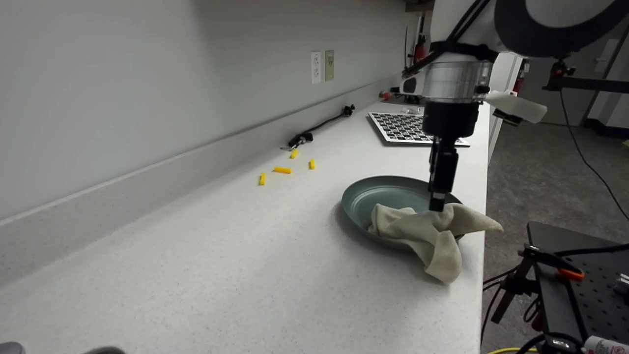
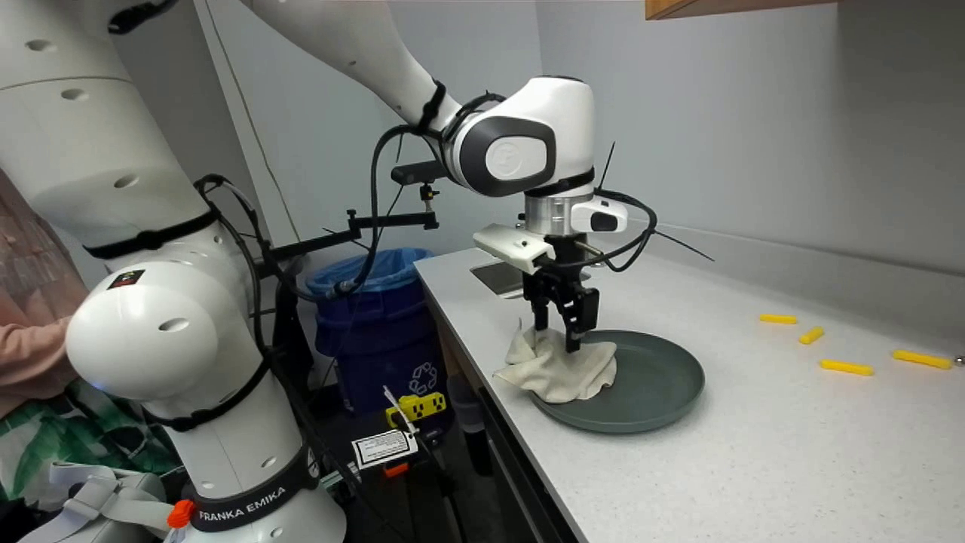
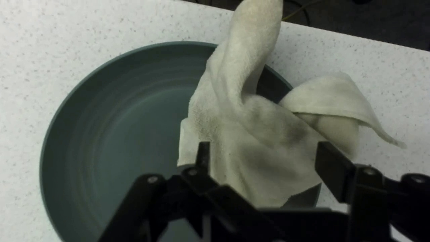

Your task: Take the cloth and wipe the plate

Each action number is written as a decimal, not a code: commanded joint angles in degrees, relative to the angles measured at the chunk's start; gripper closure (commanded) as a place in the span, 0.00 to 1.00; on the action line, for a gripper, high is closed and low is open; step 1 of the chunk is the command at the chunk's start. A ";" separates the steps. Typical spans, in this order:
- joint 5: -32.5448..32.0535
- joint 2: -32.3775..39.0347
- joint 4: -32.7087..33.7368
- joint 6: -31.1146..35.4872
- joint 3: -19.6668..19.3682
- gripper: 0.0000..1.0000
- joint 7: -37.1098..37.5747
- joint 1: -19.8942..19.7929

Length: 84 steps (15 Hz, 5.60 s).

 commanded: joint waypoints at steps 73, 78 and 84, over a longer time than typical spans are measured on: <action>-31.05 3.04 5.51 -8.11 2.25 0.99 9.48 -2.34; -20.21 6.93 8.03 -3.86 5.06 0.99 6.29 -0.18; -10.20 11.23 12.45 5.09 7.21 0.99 7.17 1.30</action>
